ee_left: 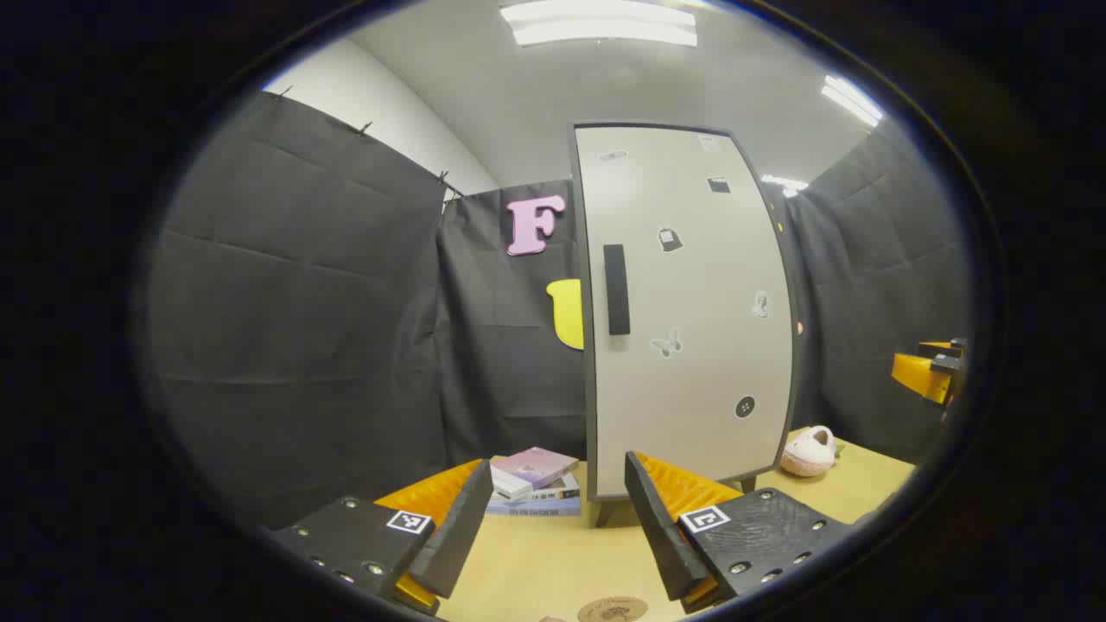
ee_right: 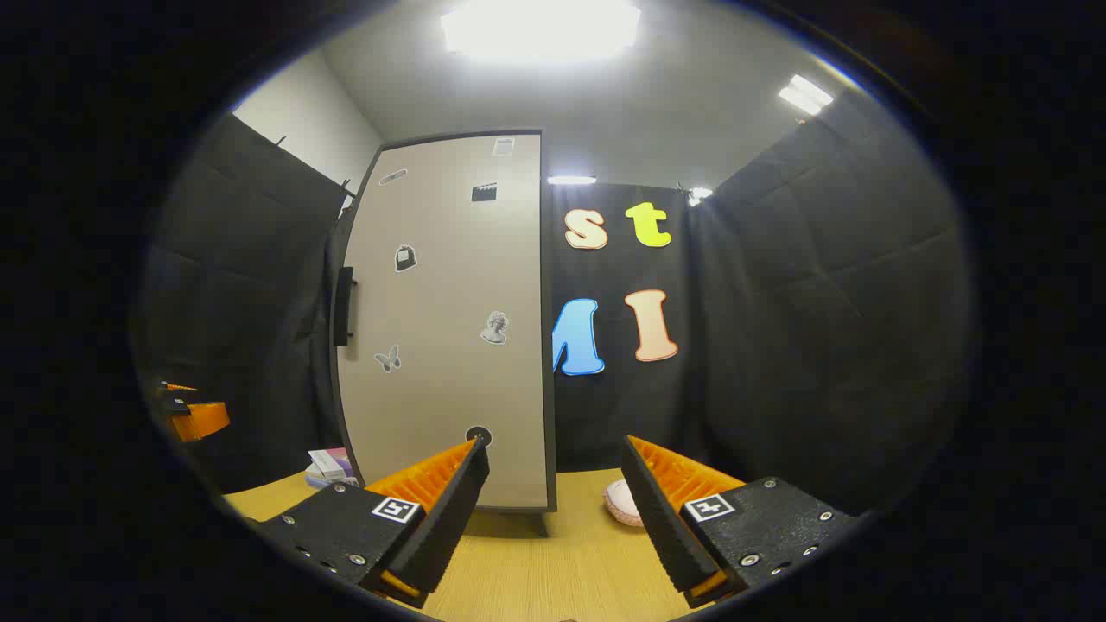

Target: Open the cabinet door with the right hand, grasp the bottle in the cabinet with the left hand and place it on the coaster, then close the cabinet door with the right hand.

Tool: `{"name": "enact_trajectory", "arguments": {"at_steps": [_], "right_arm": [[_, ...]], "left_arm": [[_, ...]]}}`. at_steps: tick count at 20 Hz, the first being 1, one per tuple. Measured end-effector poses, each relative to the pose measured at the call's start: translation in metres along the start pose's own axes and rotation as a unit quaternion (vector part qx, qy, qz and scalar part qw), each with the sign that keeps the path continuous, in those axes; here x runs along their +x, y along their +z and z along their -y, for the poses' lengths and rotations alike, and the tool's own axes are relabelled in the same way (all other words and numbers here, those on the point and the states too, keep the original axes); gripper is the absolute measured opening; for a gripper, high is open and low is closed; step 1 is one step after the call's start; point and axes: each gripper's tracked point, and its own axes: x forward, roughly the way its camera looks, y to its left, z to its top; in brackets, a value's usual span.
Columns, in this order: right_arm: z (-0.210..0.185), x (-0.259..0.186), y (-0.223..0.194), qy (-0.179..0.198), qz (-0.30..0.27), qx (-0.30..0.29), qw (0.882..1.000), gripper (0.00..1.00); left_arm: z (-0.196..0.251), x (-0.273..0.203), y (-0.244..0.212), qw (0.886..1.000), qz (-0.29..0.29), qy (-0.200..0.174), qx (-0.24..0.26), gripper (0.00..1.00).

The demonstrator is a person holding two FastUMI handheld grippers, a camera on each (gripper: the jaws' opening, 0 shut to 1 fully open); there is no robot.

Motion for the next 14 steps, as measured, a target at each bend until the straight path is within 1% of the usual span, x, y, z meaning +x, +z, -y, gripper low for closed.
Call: {"name": "enact_trajectory", "arguments": {"at_steps": [14], "right_arm": [[-0.0002, -0.0047, 0.0034, 0.004, 0.005, 0.003, 1.000, 0.95]], "left_arm": [[0.0005, -0.0066, 0.0089, 1.000, 0.010, -0.002, 0.006, 0.88]]}}
